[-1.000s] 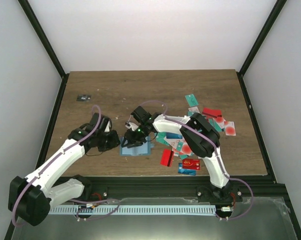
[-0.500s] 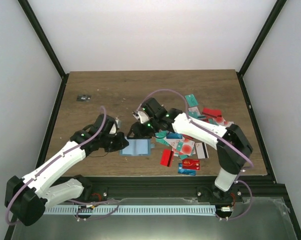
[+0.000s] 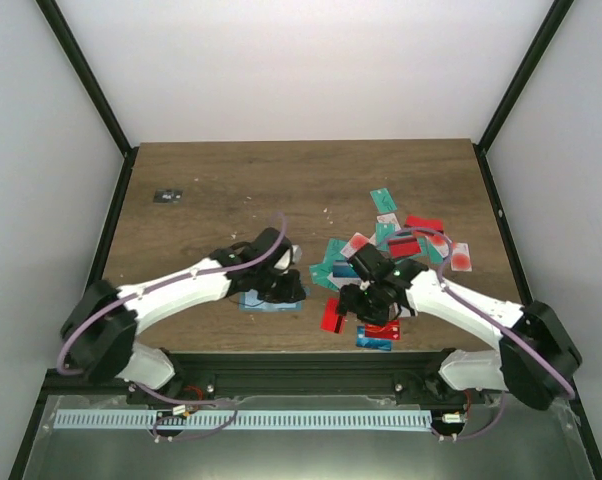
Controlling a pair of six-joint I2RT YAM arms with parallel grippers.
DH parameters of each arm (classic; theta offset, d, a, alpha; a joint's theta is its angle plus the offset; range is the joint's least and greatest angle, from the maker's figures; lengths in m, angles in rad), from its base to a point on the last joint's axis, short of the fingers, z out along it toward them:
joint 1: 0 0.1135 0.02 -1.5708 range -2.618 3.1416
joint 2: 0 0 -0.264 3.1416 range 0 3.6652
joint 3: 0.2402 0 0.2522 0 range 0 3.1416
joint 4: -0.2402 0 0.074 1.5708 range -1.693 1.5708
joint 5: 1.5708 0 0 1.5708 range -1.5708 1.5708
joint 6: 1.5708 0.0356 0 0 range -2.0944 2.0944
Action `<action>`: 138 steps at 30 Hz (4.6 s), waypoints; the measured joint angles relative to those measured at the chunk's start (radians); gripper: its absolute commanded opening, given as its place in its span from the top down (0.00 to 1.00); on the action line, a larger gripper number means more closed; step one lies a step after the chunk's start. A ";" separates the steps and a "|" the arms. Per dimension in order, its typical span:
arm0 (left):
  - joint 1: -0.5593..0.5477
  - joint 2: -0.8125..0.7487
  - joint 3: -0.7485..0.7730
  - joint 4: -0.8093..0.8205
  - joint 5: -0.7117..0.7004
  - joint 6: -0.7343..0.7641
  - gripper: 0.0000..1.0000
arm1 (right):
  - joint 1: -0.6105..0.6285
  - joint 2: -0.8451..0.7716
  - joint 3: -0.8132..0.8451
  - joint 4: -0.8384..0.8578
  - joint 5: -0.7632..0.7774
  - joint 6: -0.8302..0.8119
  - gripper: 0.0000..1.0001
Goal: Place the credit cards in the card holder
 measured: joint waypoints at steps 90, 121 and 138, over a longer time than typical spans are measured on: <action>-0.190 0.400 0.041 0.179 0.108 0.040 0.90 | 0.073 0.032 -0.547 0.923 -0.507 0.317 0.63; -0.156 0.309 0.040 0.119 0.104 0.014 0.89 | 0.029 -0.104 -0.488 0.700 -0.292 0.229 0.64; -0.128 0.448 0.173 0.006 -0.014 0.128 0.88 | 0.062 -0.155 -0.505 0.639 -0.394 0.225 0.46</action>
